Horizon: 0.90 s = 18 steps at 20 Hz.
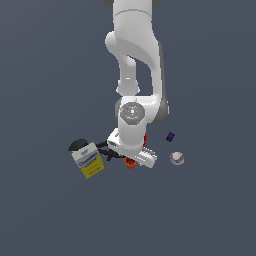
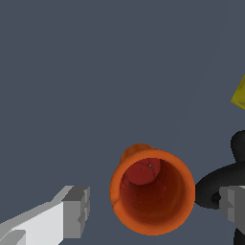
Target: Pick up a designated object from a clutter of objects.
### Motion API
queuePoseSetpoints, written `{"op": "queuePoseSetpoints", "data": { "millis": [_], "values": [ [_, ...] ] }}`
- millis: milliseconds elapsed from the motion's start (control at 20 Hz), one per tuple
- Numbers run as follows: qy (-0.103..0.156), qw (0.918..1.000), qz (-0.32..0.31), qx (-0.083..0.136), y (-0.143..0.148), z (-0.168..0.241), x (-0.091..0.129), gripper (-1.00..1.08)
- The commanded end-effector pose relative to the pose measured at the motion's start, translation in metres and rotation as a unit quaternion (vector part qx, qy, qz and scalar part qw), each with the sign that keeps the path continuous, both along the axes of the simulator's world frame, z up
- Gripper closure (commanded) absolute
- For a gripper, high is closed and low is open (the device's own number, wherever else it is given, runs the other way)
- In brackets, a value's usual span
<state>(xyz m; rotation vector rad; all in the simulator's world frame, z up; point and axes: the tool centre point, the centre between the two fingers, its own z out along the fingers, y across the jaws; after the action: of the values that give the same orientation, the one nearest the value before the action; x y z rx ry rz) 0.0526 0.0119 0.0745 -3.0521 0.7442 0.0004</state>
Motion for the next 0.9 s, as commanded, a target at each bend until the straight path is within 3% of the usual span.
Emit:
{"op": "queuePoseSetpoints", "data": {
  "millis": [0, 450, 500, 850],
  "values": [
    [0.000, 1.0000, -0.001, 0.000, 0.000, -0.013, -0.001, -0.92],
    [0.000, 1.0000, -0.001, 0.000, 0.000, -0.037, 0.000, -0.92],
    [0.000, 1.0000, -0.001, 0.000, 0.000, -0.037, 0.000, 1.08],
    [0.000, 1.0000, -0.001, 0.000, 0.000, -0.037, 0.000, 1.08]
  ]
}}
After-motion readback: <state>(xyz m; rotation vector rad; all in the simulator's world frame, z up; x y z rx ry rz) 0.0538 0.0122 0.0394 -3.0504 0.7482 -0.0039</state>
